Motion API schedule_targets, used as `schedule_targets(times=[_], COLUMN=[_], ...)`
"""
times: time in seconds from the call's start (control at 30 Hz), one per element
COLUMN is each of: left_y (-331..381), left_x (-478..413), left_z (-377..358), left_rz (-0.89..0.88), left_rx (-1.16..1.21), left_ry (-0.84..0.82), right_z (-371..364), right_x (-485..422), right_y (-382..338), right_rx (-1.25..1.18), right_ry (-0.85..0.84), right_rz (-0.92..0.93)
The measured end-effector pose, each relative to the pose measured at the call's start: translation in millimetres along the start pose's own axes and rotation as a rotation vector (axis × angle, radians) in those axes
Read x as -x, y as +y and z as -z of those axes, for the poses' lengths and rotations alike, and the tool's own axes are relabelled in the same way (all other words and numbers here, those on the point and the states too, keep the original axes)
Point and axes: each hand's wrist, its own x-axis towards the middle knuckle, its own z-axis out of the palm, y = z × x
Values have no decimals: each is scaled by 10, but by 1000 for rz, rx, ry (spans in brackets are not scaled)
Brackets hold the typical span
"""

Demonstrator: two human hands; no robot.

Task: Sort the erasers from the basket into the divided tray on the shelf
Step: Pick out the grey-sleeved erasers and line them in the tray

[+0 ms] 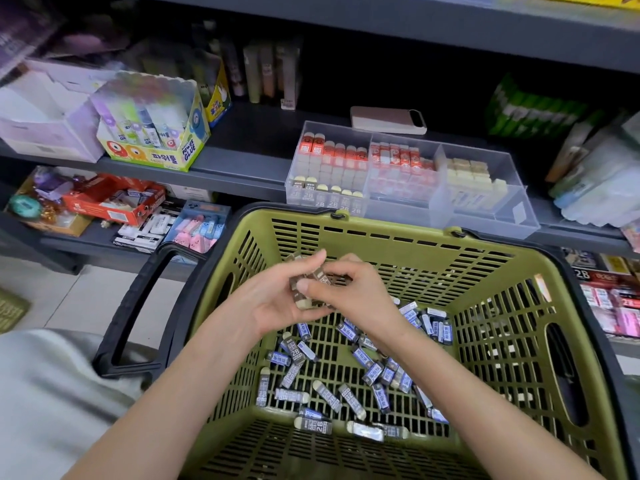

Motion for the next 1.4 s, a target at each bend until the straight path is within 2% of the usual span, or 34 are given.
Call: schedule_targets(times=[0.07, 0.13, 0.2, 0.23, 0.27, 0.37, 0.4, 0.43, 0.5, 0.63, 0.73, 0.8, 0.83, 0.9, 1.03, 1.13, 1.2, 1.27, 1.4], left_y=[22, 49, 102, 140, 175, 232, 231, 225, 205, 200, 224, 236, 234, 222, 209, 187, 160, 137, 64], left_x=[36, 51, 56, 59, 69, 111, 126, 131, 138, 125, 107, 104, 110, 132, 146, 138, 127, 107, -2], left_z=[21, 40, 95, 105, 116, 135, 133, 136, 140, 144, 149, 155, 157, 155, 142, 118, 106, 94, 102], left_rz=[29, 46, 37, 16, -13, -81, -84, -83, -78, -77, -93, -90, -82, -64, -48, -47, -64, -88, -191], left_rx=[49, 129, 244, 317, 388, 469, 472, 475, 466, 502, 527, 508, 488, 458, 498, 487, 471, 466, 419], left_ry=[2, 75, 196, 223, 222, 170, 158, 150, 148, 111, 102, 89, 78, 63, 40, 11, 11, 45, 247], right_z=[28, 77, 39, -10, -103, -506, -624, -727, -838, -708, -573, -608, -643, -694, -673, -609, -531, -410, -80], right_x=[4, -8, -48, -70, -90, -119, -126, -141, -197, -252, -156, -83, -63, -41, -64, -70, -48, -27, 37], right_y=[17, 81, 267, 394, 529, 1015, 1146, 1237, 1325, 1379, 1397, 1470, 1530, 1616, 1688, 1697, 1617, 1423, 896], right_rx=[-78, -377, -579, -497, -275, 630, 826, 946, 1004, 681, 501, 594, 689, 812, 886, 929, 786, 530, -80], right_ry=[-118, -207, -147, -102, -99, -276, -303, -312, -316, -297, -470, -589, -597, -533, -456, -417, -369, -268, 48], right_rz=[32, -8, -59, -76, -91, -82, -48, -3, 63, 111, 167, 200, 239, 311, 448, 406, 253, 74, -124])
